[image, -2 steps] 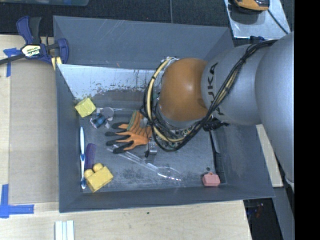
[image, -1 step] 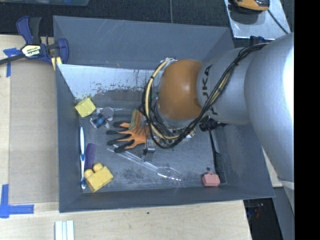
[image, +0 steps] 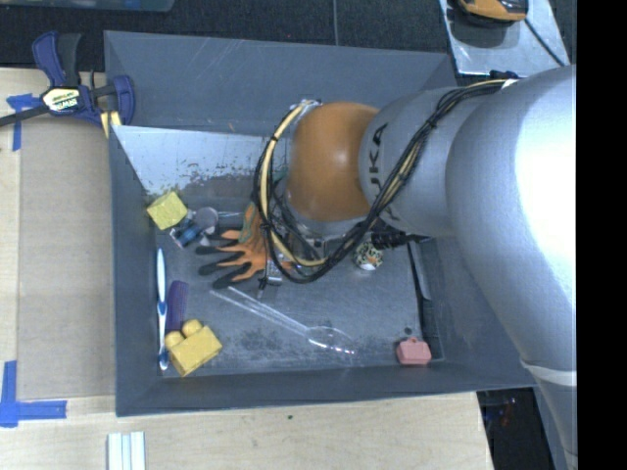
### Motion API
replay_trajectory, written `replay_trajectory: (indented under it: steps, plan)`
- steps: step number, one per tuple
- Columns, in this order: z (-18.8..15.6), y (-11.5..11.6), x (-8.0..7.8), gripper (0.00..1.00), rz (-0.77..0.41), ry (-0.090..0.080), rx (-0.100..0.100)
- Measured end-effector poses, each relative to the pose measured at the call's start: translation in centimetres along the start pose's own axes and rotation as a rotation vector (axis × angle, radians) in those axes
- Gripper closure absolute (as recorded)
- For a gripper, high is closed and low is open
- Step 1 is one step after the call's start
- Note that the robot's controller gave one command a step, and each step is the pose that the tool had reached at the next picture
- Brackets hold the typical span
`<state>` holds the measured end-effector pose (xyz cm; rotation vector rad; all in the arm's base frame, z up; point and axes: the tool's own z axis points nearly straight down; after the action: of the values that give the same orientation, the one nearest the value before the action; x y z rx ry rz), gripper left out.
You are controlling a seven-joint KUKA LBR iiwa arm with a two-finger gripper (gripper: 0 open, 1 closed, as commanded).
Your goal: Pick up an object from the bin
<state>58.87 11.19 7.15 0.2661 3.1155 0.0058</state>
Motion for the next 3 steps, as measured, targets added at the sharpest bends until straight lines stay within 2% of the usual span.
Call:
replay_trajectory:
  steps: [1,2,3]
  plan:
    - [-0.1,-1.7,0.6,0.0,-0.044,-0.004,-0.003]
    - [-0.4,0.3,-0.2,1.0,-0.002,-0.011,-0.005]
    - [-0.4,0.3,-0.2,1.0,-0.002,-0.011,-0.005]
